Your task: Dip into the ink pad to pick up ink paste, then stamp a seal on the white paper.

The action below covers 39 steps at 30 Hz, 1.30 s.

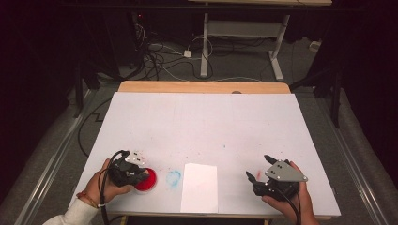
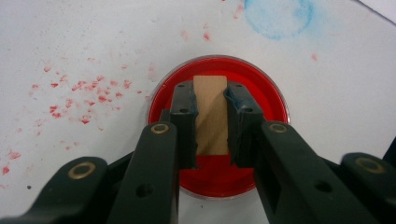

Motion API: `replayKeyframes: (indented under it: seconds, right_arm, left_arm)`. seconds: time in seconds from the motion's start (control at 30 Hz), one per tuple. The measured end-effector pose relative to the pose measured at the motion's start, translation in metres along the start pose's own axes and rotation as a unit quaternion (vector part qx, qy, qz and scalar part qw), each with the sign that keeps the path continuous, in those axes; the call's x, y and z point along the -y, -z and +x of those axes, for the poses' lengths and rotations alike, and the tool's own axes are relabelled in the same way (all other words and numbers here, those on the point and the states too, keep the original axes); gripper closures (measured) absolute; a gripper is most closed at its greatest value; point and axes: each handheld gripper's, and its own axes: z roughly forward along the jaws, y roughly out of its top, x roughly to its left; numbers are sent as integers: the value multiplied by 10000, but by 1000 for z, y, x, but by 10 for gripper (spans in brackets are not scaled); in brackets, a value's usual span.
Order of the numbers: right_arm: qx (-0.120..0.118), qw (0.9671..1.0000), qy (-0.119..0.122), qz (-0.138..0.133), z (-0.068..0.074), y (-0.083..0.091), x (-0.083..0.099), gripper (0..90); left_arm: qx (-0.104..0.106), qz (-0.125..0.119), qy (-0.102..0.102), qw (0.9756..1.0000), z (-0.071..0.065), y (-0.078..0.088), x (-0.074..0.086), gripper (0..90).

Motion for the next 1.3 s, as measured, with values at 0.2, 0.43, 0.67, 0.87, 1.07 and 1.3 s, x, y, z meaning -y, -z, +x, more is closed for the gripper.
replayKeyframes:
  seconds: [0.2, 0.43, 0.67, 0.87, 1.07, 1.3]
  right_arm:
    - [-5, 10000, 4, -1, 0, -1, -1, 225]
    - [-42, 10000, -15, 7, -1, -5, -3, 225]
    - [-39, 10000, -29, 48, -3, -7, -1, 225]
    - [-19, 10000, -29, 30, -4, -5, -1, 226]
    - [-30, 10000, -44, 11, -3, -6, -1, 225]
    - [-45, 10000, -30, -10, -3, -5, -2, 226]
  left_arm:
    - [8, -33, 10, 10000, 0, 0, 1, 739]
    - [-8, -31, -3, 10000, 0, 0, 1, 739]
    - [-109, -31, -15, 9999, -3, 2, 0, 739]
    - [-50, -264, 9, 9996, -5, 11, 1, 738]
    - [-137, -557, -1, 9984, -5, 22, 0, 738]
    - [-241, -888, -48, 9957, -7, 28, 0, 737]
